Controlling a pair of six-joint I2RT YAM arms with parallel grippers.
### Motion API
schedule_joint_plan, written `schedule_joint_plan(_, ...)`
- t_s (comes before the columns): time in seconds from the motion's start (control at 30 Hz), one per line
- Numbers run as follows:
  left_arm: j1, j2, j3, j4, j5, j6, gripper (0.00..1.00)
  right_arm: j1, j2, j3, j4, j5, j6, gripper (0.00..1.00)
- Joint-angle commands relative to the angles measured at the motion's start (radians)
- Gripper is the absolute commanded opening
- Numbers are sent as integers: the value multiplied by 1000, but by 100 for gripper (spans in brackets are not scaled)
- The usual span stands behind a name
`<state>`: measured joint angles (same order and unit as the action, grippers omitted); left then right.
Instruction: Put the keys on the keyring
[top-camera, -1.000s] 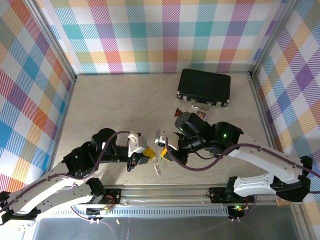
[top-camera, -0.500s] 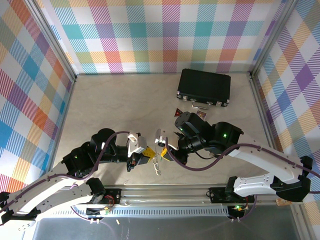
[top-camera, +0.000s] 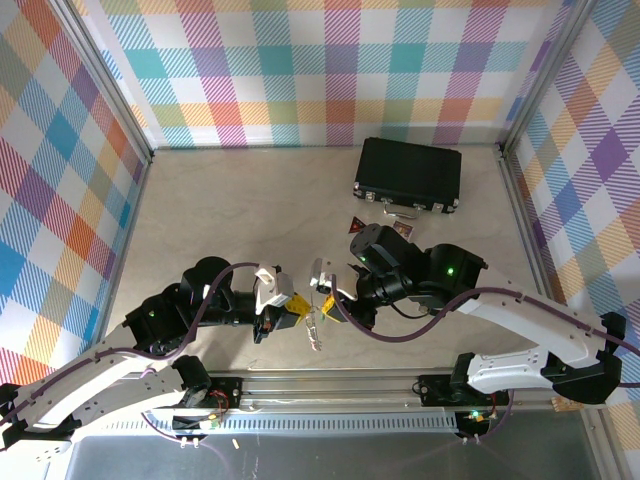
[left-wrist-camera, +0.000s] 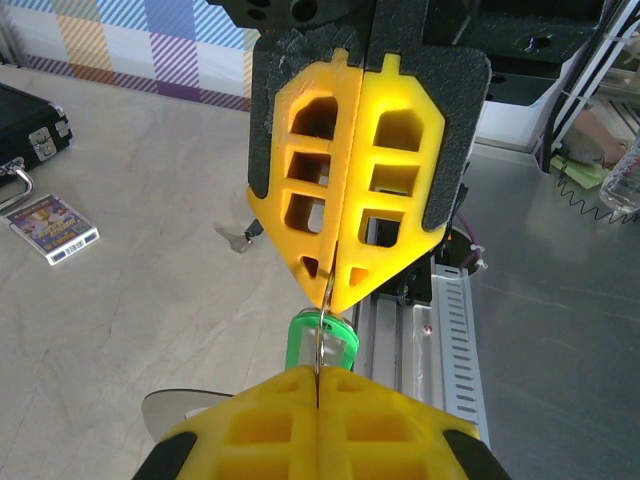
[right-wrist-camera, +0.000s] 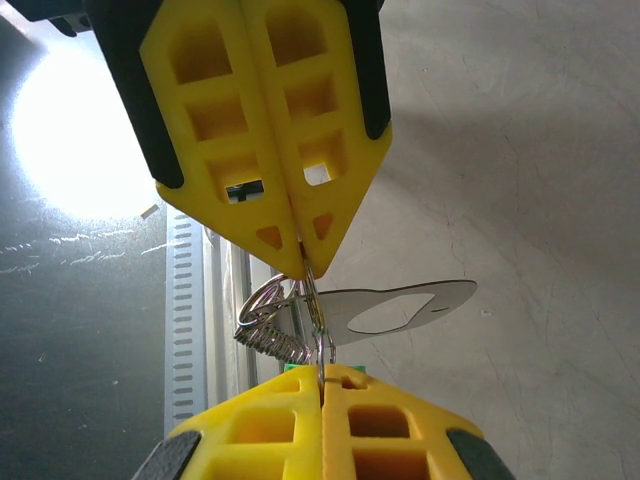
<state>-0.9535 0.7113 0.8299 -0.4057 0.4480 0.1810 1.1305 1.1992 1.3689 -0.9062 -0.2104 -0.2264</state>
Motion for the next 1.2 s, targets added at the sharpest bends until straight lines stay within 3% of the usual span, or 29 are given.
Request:
schedule_joint_plan(0.0,-8,-15,28,25,13,20,0,-4,-23,-6,16,-10,-24,0)
schedule_joint_plan(1.17,-8,6,41,21,26,38,0,-2,-20,-10,32,-18,-31,0)
